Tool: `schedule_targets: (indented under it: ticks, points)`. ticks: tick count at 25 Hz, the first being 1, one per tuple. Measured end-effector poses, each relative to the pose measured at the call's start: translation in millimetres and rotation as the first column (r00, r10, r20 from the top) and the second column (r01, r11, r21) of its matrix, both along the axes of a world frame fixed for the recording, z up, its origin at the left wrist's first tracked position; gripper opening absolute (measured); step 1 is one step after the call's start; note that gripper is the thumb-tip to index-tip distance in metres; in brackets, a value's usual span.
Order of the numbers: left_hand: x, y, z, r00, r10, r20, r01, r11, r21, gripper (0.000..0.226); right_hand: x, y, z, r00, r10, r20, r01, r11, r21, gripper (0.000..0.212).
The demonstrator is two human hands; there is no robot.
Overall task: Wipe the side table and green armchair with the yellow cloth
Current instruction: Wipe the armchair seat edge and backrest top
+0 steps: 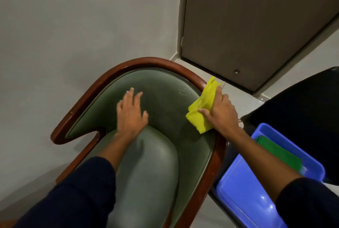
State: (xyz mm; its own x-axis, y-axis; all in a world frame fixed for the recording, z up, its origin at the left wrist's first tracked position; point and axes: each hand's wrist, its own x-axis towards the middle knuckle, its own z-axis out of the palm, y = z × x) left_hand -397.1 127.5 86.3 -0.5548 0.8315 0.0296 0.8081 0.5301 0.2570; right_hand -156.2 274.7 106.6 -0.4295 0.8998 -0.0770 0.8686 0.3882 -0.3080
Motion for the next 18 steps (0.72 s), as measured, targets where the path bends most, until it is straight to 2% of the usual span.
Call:
schedule_targets:
  ticks: [4,7,11,15,17,18]
  points:
    - [-84.5,-19.7,-16.4,0.986,0.124,-0.112,-0.14,0.978,-0.152,0.096,-57.5,47.1,0.5,0.99,0.087,0.115,-0.099,0.989,0.105,0.09]
    - [-120.7,-33.8,-29.7,0.966,0.254,-0.047,-0.258,0.935,-0.244,0.114,-108.4,67.2,-2.6,0.964,0.205,0.169,-0.238,0.948,0.212,0.085]
    - [-129.4,-33.0,-43.6,0.958,0.285,0.022,-0.268,0.925,-0.27,0.131,-187.4,76.6,-12.0,0.917,0.337,0.212,-0.387,0.878,0.281,0.082]
    - [-135.0,-34.7,-44.8,0.96,0.272,0.062,-0.243,0.925,-0.293,0.134,-253.7,48.9,-38.9,0.798,0.542,0.261,-0.602,0.706,0.373,0.083]
    - [-140.6,-37.0,-47.2,0.957,0.278,0.08,-0.241,0.919,-0.312,0.135,-275.7,27.3,-57.1,0.708,0.649,0.277,-0.695,0.573,0.434,0.074]
    - [-143.9,-37.9,-47.8,0.957,0.275,0.089,-0.233,0.918,-0.322,0.136,-279.2,17.3,-67.4,0.632,0.713,0.304,-0.756,0.482,0.443,0.066]
